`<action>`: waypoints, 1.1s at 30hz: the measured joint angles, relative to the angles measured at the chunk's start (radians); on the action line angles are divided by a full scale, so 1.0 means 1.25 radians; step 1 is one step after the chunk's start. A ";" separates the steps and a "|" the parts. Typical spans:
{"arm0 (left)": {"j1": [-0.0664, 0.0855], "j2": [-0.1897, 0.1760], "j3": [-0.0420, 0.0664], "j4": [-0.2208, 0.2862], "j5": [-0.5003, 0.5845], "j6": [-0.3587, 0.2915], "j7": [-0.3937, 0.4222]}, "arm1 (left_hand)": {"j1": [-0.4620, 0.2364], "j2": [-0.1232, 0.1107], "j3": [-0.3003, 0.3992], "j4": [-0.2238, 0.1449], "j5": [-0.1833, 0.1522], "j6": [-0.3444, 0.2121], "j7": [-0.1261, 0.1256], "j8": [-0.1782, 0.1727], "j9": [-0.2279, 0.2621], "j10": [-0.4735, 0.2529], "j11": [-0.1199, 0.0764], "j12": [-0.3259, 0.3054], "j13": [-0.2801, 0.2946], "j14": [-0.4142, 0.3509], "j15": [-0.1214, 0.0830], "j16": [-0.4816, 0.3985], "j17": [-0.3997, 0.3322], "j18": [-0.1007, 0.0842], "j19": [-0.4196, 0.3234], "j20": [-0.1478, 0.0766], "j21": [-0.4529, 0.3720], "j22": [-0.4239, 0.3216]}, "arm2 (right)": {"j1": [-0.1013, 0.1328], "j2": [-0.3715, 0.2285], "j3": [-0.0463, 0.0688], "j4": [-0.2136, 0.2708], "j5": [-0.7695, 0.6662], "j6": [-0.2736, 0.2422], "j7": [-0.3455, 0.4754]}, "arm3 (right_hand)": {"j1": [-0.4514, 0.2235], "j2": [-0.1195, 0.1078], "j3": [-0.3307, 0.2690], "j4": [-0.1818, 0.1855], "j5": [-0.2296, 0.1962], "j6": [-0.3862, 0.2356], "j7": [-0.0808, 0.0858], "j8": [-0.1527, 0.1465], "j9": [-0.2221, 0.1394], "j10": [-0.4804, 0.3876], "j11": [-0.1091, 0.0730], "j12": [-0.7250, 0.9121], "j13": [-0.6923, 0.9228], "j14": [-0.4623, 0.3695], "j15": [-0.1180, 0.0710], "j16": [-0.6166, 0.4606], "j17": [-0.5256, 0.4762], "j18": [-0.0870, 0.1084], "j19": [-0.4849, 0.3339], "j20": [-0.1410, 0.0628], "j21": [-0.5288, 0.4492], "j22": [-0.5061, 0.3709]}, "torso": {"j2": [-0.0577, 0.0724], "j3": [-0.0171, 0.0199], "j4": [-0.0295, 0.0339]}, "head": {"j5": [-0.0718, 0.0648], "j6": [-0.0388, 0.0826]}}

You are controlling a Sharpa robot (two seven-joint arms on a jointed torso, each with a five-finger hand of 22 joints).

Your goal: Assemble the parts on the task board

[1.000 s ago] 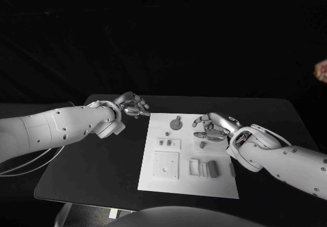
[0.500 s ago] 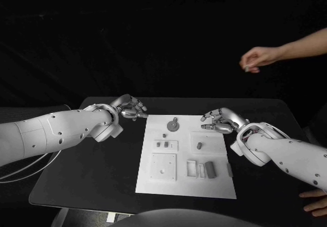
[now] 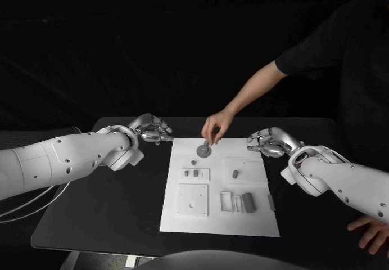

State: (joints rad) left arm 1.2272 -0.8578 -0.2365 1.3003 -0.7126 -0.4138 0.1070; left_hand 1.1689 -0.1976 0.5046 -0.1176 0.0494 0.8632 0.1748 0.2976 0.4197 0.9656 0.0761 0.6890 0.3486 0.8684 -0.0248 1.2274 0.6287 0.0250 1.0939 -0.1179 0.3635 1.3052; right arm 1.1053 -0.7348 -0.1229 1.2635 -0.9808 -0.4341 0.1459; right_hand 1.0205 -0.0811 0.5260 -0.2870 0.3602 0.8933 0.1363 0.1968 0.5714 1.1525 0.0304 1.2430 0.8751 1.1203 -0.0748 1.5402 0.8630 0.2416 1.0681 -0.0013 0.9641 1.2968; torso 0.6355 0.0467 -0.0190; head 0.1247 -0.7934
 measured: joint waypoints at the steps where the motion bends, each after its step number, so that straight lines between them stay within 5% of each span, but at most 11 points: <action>1: 0.000 0.000 0.000 0.000 0.002 0.000 0.001 | 0.000 0.000 0.000 0.000 0.000 0.000 0.000 0.001 0.000 0.001 -0.001 0.000 0.000 0.001 -0.001 0.000 0.000 0.000 0.001 -0.001 0.000 0.000 | 0.000 -0.002 0.000 0.000 0.000 0.000 0.000 | 0.003 0.000 0.000 0.000 0.000 0.000 0.000 0.003 0.000 0.000 0.000 0.000 0.000 0.000 0.000 0.000 0.000 0.000 0.000 0.000 0.000 0.000 | 0.000 0.0000 0.0001 | -0.001 0.001; 15: 0.000 -0.004 0.000 0.001 0.018 0.000 0.011 | 0.003 0.004 0.000 0.000 0.000 0.004 -0.004 0.001 0.001 0.008 -0.003 -0.003 -0.001 0.003 0.000 0.000 -0.001 0.000 0.003 -0.003 0.000 0.000 | 0.000 -0.027 0.000 -0.002 -0.062 -0.002 -0.005 | 0.031 0.001 -0.002 -0.002 0.000 0.010 -0.006 0.010 0.000 -0.003 -0.003 0.003 -0.001 0.000 0.000 0.000 0.002 0.000 0.000 0.000 0.000 0.003 | 0.000 0.0003 0.0015 | -0.006 0.003; 18: 0.000 -0.006 0.000 0.002 0.020 0.000 0.012 | 0.003 0.004 -0.002 -0.002 0.000 0.005 -0.006 0.001 0.001 0.008 -0.003 -0.003 -0.001 0.003 0.000 0.000 -0.001 0.000 0.003 -0.003 0.000 0.000 | 0.000 -0.032 0.000 -0.002 -0.100 -0.002 -0.012 | 0.049 0.000 -0.005 -0.005 -0.061 0.025 -0.007 0.021 0.005 0.002 -0.007 0.006 -0.001 0.003 -0.004 0.000 0.002 0.000 0.000 0.000 0.000 0.004 | 0.000 0.0002 0.0018 | -0.006 0.007; 33: 0.000 -0.007 0.000 0.002 0.022 0.000 0.014 | 0.003 0.003 -0.002 -0.002 0.000 0.009 -0.004 0.001 0.001 0.008 -0.003 -0.003 -0.001 0.004 0.001 0.000 -0.001 0.000 0.003 -0.002 0.000 0.000 | 0.000 -0.037 0.000 0.019 -0.168 0.009 -0.032 | 0.068 0.012 -0.009 -0.004 -0.065 0.054 -0.019 0.039 0.016 0.006 -0.017 0.006 -0.004 0.001 -0.016 0.000 0.001 0.002 -0.004 -0.002 0.000 0.006 | 0.000 0.0001 0.0011 | -0.005 0.006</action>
State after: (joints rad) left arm 1.2272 -0.8665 -0.2366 1.3022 -0.6847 -0.4142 0.1240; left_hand 1.1723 -0.1933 0.5018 -0.1204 0.0494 0.8743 0.1701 0.2992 0.4203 0.9754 0.0729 0.6852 0.3479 0.8740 -0.0234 1.2274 0.6273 0.0254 1.0975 -0.1210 0.3635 1.3053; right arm 1.1050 -0.7811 -0.1232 1.2871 -1.1907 -0.4229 0.1055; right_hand 1.1059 -0.0660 0.5147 -0.2924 0.2788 0.9604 0.1126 0.2460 0.5909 1.1598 0.0086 1.2509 0.8701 1.1220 -0.0948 1.5402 0.8648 0.2446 1.0627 -0.0033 0.9641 1.3037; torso 0.6353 0.0468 -0.0176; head 0.1188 -0.7863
